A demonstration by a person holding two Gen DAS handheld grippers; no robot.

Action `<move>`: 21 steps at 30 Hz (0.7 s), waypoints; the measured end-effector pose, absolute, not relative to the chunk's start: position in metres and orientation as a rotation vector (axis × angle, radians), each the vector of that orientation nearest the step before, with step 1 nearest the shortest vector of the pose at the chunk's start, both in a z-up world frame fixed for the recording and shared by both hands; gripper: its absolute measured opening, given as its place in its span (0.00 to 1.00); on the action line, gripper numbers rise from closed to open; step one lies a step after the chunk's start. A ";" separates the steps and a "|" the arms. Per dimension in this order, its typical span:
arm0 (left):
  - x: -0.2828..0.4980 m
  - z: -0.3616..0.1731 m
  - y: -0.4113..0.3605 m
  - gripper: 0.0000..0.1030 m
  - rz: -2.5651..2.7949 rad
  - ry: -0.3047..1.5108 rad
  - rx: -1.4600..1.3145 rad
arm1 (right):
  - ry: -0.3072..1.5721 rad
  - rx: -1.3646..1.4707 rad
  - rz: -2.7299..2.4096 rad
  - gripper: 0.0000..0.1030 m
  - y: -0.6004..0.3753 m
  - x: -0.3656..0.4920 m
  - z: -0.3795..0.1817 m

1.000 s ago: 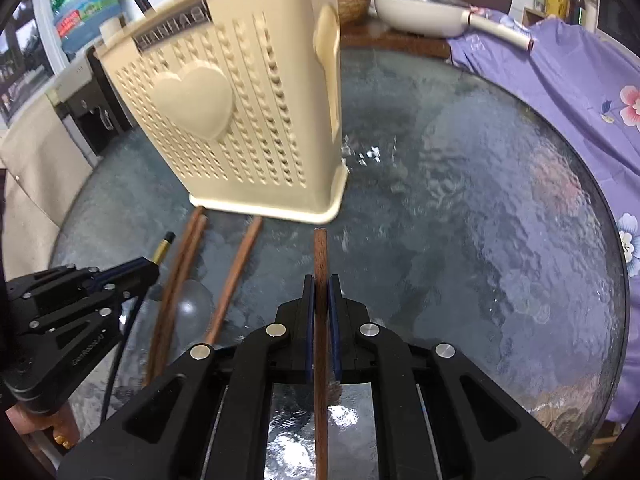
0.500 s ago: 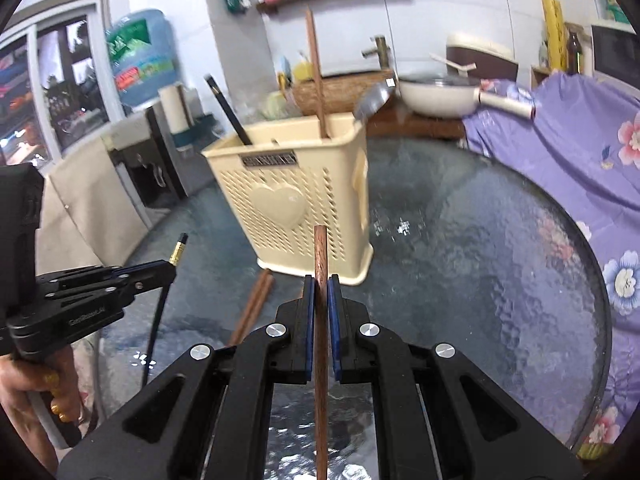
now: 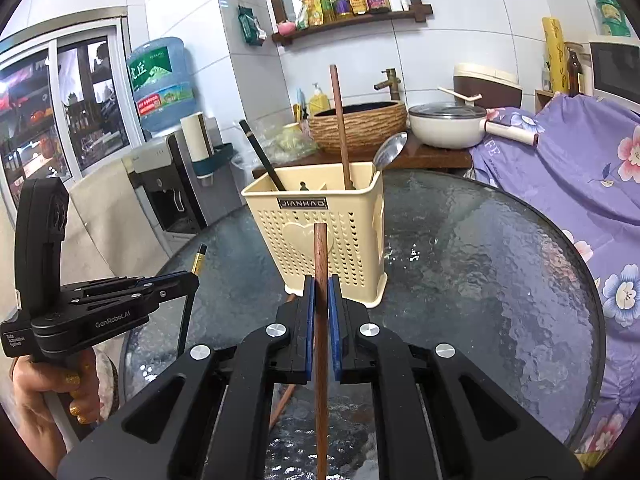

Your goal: Organize utensils

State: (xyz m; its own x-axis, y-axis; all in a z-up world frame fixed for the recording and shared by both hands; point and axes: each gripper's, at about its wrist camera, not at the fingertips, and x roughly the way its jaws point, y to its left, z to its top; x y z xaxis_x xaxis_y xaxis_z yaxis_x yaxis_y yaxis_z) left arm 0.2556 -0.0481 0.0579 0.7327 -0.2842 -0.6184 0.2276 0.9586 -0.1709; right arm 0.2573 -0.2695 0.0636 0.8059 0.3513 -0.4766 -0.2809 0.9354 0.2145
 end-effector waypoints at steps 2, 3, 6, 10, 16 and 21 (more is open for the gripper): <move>0.252 0.062 -0.047 0.06 -0.288 0.680 -0.089 | 0.524 0.137 0.344 0.07 -0.271 0.254 0.068; 0.250 0.065 -0.046 0.06 -0.291 0.671 -0.091 | 0.519 0.135 0.346 0.07 -0.270 0.253 0.070; 0.245 0.072 -0.047 0.06 -0.301 0.650 -0.094 | 0.499 0.126 0.349 0.07 -0.269 0.248 0.076; 0.239 0.079 -0.048 0.06 -0.308 0.628 -0.098 | 0.476 0.120 0.357 0.07 -0.268 0.241 0.084; 0.233 0.090 -0.046 0.06 -0.316 0.598 -0.102 | 0.455 0.117 0.359 0.07 -0.267 0.235 0.092; 0.229 0.097 -0.046 0.06 -0.322 0.579 -0.104 | 0.443 0.113 0.363 0.07 -0.267 0.233 0.097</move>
